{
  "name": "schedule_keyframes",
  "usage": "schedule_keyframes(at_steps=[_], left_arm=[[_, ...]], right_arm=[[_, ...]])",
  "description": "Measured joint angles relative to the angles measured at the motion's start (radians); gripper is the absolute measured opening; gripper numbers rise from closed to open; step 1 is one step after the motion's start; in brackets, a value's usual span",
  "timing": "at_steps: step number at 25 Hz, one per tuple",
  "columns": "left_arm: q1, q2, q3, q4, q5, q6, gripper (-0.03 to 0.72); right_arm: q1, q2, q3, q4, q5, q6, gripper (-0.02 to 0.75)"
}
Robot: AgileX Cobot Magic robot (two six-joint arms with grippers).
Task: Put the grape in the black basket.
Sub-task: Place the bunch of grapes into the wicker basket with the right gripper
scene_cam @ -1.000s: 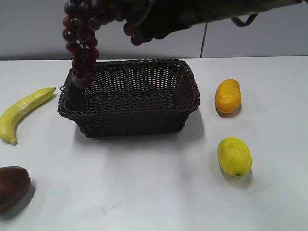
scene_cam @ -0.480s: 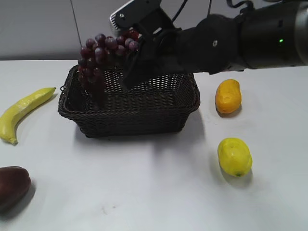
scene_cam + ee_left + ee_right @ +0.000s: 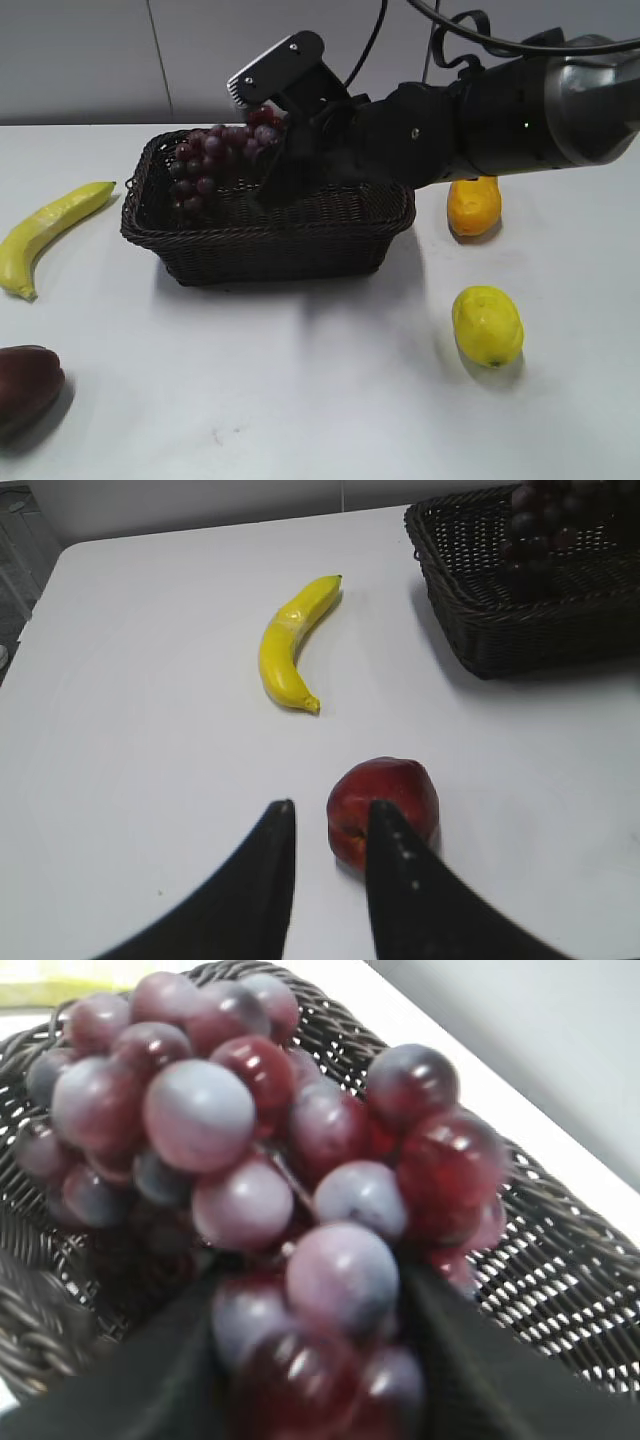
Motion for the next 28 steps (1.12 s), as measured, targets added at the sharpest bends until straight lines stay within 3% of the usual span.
schedule_keyframes(at_steps=[1,3,11,15,21,28], left_arm=[[0.000,0.000,0.000,0.000,0.000,0.000,0.228],[0.000,0.000,0.000,0.000,0.000,0.000,0.228],[0.000,0.000,0.000,0.000,0.000,0.000,0.228],[0.000,0.000,0.000,0.000,0.000,0.000,0.228],[0.000,0.000,0.000,0.000,0.000,0.000,0.227],[0.000,0.000,0.000,0.000,0.000,0.000,0.227]], right_arm=[[0.000,0.000,-0.001,0.000,-0.009,0.000,0.574],[0.000,0.000,-0.001,0.001,-0.016,0.000,0.627],[0.000,-0.111,-0.002,0.002,0.094,0.000,0.604],[0.000,-0.217,-0.003,0.007,0.305,0.004,0.585],[0.000,-0.332,-0.003,-0.010,0.755,0.135,0.582],[0.000,-0.405,-0.003,-0.269,1.194,0.461,0.574]])
